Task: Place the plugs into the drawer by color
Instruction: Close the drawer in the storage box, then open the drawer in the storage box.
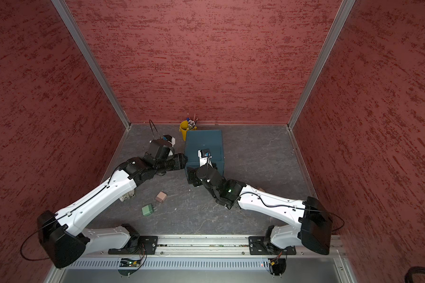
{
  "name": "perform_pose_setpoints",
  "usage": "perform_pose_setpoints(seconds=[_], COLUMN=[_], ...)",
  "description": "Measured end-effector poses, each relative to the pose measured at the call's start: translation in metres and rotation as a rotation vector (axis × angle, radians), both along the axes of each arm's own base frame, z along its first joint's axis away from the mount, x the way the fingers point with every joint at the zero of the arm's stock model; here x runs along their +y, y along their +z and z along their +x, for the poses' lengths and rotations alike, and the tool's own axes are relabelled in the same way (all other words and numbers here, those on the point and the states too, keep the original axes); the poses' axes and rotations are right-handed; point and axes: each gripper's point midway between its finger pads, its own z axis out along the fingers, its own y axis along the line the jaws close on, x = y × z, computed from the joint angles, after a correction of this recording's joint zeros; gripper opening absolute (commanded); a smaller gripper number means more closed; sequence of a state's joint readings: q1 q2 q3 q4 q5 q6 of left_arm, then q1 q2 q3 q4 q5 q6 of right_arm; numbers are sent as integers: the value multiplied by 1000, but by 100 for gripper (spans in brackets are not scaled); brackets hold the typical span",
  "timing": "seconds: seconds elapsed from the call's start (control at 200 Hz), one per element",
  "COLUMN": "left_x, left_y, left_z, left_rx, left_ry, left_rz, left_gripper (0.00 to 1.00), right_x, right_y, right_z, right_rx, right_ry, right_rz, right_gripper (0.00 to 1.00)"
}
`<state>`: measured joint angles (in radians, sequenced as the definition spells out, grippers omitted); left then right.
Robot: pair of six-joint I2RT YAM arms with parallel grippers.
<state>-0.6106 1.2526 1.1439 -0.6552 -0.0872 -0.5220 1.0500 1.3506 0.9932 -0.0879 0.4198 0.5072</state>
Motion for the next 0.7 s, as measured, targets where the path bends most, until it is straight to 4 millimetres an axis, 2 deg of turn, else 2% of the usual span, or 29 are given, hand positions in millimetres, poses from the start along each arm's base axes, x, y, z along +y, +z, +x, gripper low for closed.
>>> perform_pose_setpoints(seconds=[0.281, 0.426, 0.571, 0.701], left_x=[0, 0, 0, 2], left_y=[0, 0, 0, 0], left_z=[0, 0, 0, 1], left_rx=[-1, -2, -2, -1], left_ry=[0, 0, 1, 4], left_rz=[-2, -2, -2, -3], left_gripper=[63, 63, 65, 66], right_x=[-6, -34, -68, -78], right_y=[-3, -11, -34, -69], right_z=[-3, -24, -41, -46], right_rx=[4, 31, 102, 179], right_ry=[-10, -51, -121, -173], right_rz=[-21, 13, 124, 189], right_gripper=[82, 80, 77, 72])
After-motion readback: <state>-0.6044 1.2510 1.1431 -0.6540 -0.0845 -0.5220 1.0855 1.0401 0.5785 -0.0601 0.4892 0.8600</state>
